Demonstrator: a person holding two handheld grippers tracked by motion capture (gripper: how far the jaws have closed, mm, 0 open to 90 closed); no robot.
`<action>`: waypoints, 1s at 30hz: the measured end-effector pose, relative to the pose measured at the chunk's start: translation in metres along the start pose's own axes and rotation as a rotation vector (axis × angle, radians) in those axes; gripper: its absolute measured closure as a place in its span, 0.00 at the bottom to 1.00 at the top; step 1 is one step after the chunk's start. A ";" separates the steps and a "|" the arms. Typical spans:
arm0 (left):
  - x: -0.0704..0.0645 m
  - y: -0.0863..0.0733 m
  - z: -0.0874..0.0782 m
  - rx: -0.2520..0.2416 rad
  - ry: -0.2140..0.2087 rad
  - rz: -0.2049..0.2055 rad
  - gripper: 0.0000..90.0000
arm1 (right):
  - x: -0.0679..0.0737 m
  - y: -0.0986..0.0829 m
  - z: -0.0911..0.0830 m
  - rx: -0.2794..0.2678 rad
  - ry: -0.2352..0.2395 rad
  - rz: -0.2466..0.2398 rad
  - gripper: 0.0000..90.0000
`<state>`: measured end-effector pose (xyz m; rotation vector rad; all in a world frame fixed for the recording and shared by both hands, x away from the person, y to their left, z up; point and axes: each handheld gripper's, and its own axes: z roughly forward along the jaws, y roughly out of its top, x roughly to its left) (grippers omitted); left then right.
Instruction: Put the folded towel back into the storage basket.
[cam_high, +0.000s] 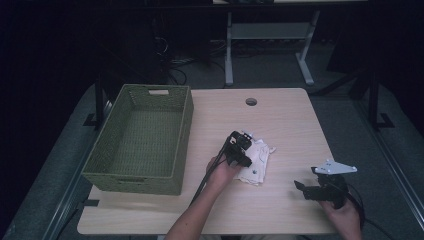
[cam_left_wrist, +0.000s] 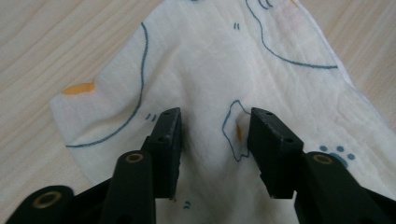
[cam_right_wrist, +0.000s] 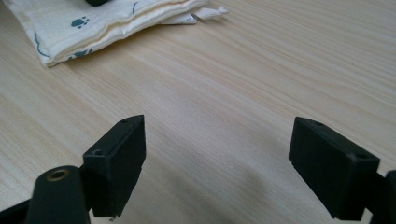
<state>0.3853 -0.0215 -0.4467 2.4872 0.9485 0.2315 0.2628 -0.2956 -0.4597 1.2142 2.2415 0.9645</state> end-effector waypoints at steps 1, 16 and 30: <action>0.001 0.000 0.000 0.000 -0.003 -0.005 0.65 | 0.000 0.000 0.000 0.000 0.000 -0.001 0.21; 0.009 0.001 -0.003 0.040 -0.031 -0.018 0.87 | 0.004 0.000 0.002 0.005 0.002 -0.009 0.21; 0.015 -0.003 -0.014 0.042 -0.095 -0.052 0.90 | 0.003 -0.001 0.001 0.003 -0.005 -0.005 0.21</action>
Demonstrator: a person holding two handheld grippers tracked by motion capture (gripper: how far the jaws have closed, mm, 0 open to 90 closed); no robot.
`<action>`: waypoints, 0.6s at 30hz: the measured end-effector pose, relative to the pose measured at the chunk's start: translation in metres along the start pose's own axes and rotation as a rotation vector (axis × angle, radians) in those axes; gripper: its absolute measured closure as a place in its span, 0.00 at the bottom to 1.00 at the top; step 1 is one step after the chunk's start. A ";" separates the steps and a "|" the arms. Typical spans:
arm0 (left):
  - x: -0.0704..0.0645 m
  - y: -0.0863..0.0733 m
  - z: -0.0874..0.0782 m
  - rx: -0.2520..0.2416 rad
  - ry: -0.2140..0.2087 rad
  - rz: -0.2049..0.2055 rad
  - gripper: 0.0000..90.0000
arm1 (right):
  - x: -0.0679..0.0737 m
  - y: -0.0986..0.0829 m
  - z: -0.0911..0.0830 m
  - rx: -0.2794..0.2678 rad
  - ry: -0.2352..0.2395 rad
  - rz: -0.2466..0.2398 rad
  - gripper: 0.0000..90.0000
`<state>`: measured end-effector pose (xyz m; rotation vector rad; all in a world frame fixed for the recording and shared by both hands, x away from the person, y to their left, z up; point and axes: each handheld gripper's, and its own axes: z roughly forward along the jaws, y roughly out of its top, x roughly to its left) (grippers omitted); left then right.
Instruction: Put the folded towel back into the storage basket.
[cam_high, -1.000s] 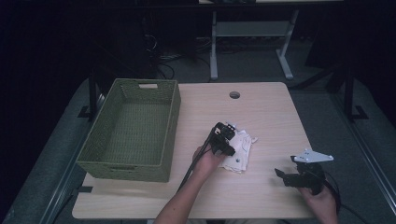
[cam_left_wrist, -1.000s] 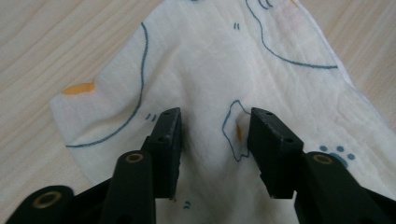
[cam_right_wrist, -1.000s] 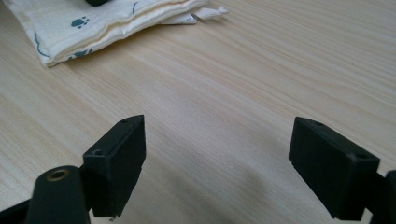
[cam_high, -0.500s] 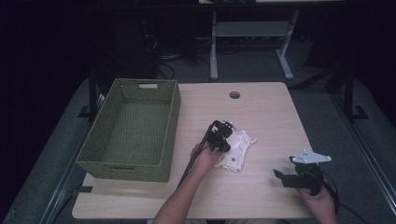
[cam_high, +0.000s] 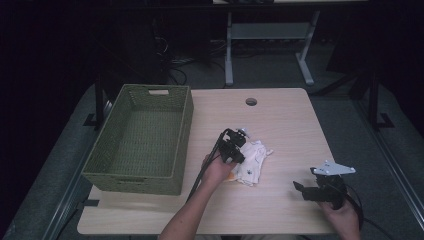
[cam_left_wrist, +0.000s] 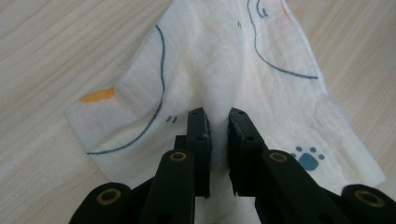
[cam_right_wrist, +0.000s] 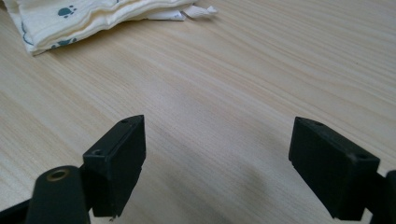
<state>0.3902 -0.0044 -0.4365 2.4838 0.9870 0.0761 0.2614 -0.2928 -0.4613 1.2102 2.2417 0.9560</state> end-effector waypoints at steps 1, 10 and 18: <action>0.000 -0.001 -0.003 -0.007 -0.013 -0.001 0.90 | 0.000 0.000 0.000 -0.002 -0.002 -0.002 0.21; -0.003 -0.004 -0.022 -0.042 -0.062 -0.006 0.90 | 0.000 -0.001 0.000 -0.003 -0.007 0.000 0.21; -0.007 -0.007 -0.044 -0.080 -0.099 0.004 0.90 | 0.001 -0.001 0.000 -0.003 -0.011 0.001 0.21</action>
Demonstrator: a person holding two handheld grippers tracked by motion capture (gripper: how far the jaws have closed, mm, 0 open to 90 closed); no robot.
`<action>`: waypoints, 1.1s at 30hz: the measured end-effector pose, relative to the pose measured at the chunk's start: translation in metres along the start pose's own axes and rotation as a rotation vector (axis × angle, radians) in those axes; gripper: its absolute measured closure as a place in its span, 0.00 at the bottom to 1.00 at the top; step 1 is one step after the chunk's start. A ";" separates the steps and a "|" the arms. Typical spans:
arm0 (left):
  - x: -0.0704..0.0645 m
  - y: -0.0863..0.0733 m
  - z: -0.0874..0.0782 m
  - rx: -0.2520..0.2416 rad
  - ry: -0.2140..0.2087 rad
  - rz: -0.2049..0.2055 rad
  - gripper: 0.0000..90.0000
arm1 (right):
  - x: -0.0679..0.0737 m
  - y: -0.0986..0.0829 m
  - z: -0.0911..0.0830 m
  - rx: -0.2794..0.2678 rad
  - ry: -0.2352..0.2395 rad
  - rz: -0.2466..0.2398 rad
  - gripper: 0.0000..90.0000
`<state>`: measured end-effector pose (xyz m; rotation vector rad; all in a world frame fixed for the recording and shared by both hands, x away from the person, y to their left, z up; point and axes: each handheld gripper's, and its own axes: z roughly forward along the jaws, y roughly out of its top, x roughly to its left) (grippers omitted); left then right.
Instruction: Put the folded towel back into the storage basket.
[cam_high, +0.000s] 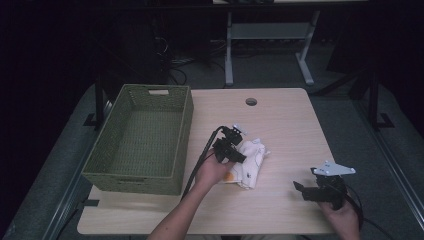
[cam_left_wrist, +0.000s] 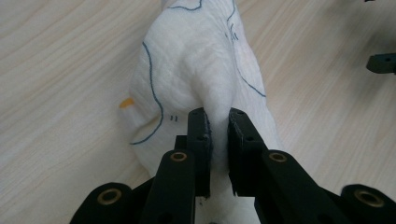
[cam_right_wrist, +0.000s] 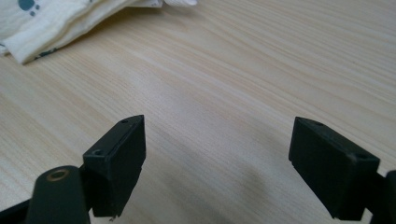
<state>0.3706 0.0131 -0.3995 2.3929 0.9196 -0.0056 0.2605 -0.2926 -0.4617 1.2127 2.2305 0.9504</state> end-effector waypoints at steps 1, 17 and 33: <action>0.000 0.000 0.000 0.000 0.000 0.000 0.90 | 0.000 0.000 0.000 0.000 0.000 0.000 0.21; -0.007 -0.002 -0.033 -0.065 -0.074 -0.004 0.90 | 0.000 0.000 -0.001 -0.007 -0.008 0.009 0.21; -0.013 -0.005 -0.059 -0.110 -0.107 0.011 0.90 | 0.000 0.000 0.000 -0.006 -0.008 0.010 0.21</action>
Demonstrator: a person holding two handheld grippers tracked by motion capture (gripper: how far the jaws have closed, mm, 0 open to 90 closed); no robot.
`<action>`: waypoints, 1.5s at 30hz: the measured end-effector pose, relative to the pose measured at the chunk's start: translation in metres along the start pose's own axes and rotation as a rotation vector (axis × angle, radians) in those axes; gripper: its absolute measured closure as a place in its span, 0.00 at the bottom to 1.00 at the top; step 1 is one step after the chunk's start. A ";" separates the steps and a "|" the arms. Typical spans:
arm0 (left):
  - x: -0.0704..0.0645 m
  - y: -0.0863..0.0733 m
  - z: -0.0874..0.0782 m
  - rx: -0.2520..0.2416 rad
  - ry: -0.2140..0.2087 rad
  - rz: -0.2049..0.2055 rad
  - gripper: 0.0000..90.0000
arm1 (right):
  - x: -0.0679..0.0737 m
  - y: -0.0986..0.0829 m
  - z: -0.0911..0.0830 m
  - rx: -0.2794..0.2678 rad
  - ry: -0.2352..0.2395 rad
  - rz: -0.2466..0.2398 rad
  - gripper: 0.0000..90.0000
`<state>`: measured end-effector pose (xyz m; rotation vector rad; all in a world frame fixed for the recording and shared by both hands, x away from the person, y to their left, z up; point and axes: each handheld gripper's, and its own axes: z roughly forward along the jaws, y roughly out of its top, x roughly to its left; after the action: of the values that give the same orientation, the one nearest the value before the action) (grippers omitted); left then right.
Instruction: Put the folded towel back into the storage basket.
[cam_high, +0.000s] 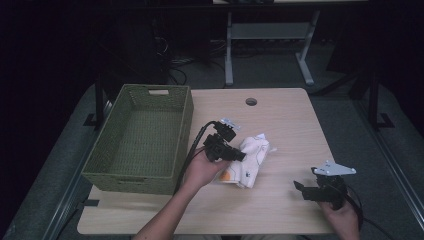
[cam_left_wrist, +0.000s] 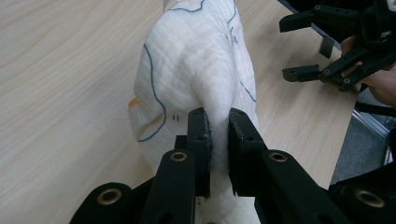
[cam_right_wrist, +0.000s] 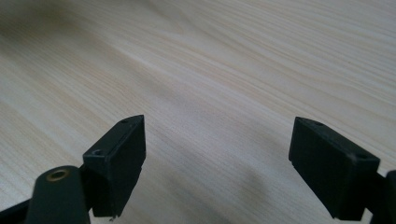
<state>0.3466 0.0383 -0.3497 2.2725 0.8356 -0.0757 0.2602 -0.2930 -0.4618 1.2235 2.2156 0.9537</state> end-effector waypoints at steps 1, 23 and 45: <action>0.000 0.000 -0.001 -0.003 0.002 0.002 0.90 | 0.000 0.000 0.000 0.001 0.001 0.001 0.21; 0.021 -0.002 -0.053 -0.084 -0.013 -0.057 0.90 | 0.001 -0.001 0.002 0.004 0.001 0.005 0.20; 0.053 -0.015 -0.112 -0.156 0.015 -0.151 0.90 | 0.001 -0.001 0.002 0.008 -0.005 0.007 0.20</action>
<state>0.3601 0.1467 -0.2897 2.0647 0.9854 -0.0598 0.2603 -0.2923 -0.4636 1.2362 2.2148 0.9445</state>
